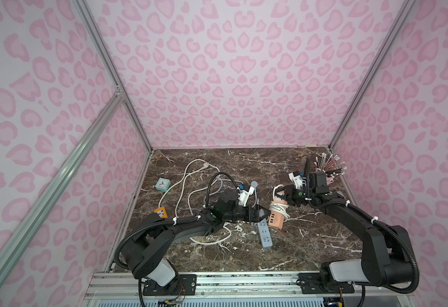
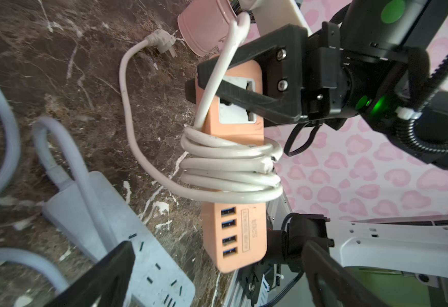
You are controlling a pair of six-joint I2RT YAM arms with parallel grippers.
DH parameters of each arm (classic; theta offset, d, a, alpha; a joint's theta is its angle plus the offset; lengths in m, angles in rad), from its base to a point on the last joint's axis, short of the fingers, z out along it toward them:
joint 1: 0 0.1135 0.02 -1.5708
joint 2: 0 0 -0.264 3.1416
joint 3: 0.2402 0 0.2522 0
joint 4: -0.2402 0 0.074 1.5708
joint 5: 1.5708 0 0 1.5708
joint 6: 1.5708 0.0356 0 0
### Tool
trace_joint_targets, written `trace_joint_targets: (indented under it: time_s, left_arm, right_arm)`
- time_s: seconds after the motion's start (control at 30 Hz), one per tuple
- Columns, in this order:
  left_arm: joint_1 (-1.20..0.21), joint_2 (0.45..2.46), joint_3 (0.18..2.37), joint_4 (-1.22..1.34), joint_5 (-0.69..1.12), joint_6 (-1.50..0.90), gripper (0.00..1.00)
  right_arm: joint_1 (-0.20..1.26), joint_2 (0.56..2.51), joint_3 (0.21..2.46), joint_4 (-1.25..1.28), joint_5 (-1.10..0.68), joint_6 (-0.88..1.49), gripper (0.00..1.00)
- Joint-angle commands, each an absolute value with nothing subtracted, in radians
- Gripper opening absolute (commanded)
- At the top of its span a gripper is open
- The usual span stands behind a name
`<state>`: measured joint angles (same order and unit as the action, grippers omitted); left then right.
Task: Wrap the cord around the power strip
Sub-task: Pick up the power strip from the center of the board.
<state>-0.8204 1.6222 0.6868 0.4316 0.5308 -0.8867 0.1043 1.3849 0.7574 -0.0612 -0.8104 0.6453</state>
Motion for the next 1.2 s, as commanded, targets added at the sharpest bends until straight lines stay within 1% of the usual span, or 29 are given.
trace_joint_targets:
  time_s: [0.0, 0.1, 0.23, 0.33, 0.4, 0.5, 0.53, 0.57, 0.63, 0.67, 0.7, 0.77, 0.8, 0.83, 0.87, 0.9, 0.97, 1.03, 1.17]
  left_arm:
    - [-0.840, 1.672, 0.687, 0.698, 0.618, -1.014, 0.99]
    - [-0.862, 1.709, 0.672, 0.825, 0.645, -1.081, 0.95]
    - [-0.870, 1.738, 0.695, 0.808, 0.654, -1.074, 0.90]
    - [-0.862, 1.740, 0.694, 0.814, 0.643, -1.078, 0.86]
    - [-0.858, 1.748, 0.702, 0.814, 0.638, -1.083, 0.82]
    - [-0.857, 1.758, 0.715, 0.801, 0.624, -1.083, 0.82]
    - [-0.855, 1.761, 0.715, 0.811, 0.623, -1.090, 0.78]
    - [-0.853, 1.761, 0.715, 0.823, 0.619, -1.098, 0.70]
    - [-0.844, 1.757, 0.715, 0.837, 0.605, -1.109, 0.59]
    - [-0.836, 1.755, 0.722, 0.827, 0.596, -1.109, 0.51]
    - [-0.830, 1.751, 0.732, 0.800, 0.584, -1.099, 0.41]
    - [-0.822, 1.741, 0.759, 0.721, 0.567, -1.058, 0.17]
    - [-0.819, 1.738, 0.770, 0.683, 0.561, -1.040, 0.09]
    - [-0.817, 1.735, 0.776, 0.669, 0.561, -1.031, 0.04]
    - [-0.817, 1.731, 0.780, 0.661, 0.567, -1.026, 0.04]
    - [-0.817, 1.722, 0.781, 0.660, 0.573, -1.023, 0.04]
    - [-0.817, 1.703, 0.785, 0.645, 0.576, -1.009, 0.04]
    - [-0.817, 1.686, 0.795, 0.629, 0.577, -0.989, 0.04]
    - [-0.817, 1.653, 0.834, 0.549, 0.579, -0.934, 0.03]
  right_arm:
    - [0.104, 1.374, 0.726, 0.147, -0.896, 0.785, 0.02]
    - [0.097, 1.363, 0.679, 0.271, -0.896, 0.879, 0.01]
    - [0.091, 1.347, 0.618, 0.478, -0.898, 1.043, 0.00]
    - [0.092, 1.336, 0.612, 0.530, -0.904, 1.095, 0.00]
    - [0.092, 1.320, 0.615, 0.516, -0.898, 1.095, 0.00]
    - [0.094, 1.296, 0.611, 0.521, -0.885, 1.107, 0.00]
    - [0.095, 1.293, 0.609, 0.521, -0.881, 1.109, 0.00]
    - [0.098, 1.292, 0.610, 0.513, -0.875, 1.105, 0.00]
    - [0.101, 1.293, 0.606, 0.515, -0.869, 1.104, 0.00]
    - [0.104, 1.295, 0.603, 0.511, -0.865, 1.102, 0.01]
    - [0.103, 1.296, 0.604, 0.503, -0.858, 1.096, 0.04]
    - [0.103, 1.296, 0.611, 0.466, -0.837, 1.082, 0.11]
    - [0.100, 1.297, 0.613, 0.450, -0.828, 1.077, 0.17]
    - [0.101, 1.298, 0.617, 0.442, -0.823, 1.077, 0.26]
    - [0.098, 1.295, 0.620, 0.424, -0.814, 1.077, 0.38]
    - [0.091, 1.292, 0.625, 0.408, -0.809, 1.074, 0.46]
    - [0.064, 1.282, 0.629, 0.378, -0.805, 1.071, 0.57]
    - [0.022, 1.271, 0.624, 0.338, -0.787, 1.073, 0.62]
    - [-0.075, 1.241, 0.566, 0.316, -0.742, 1.126, 0.66]
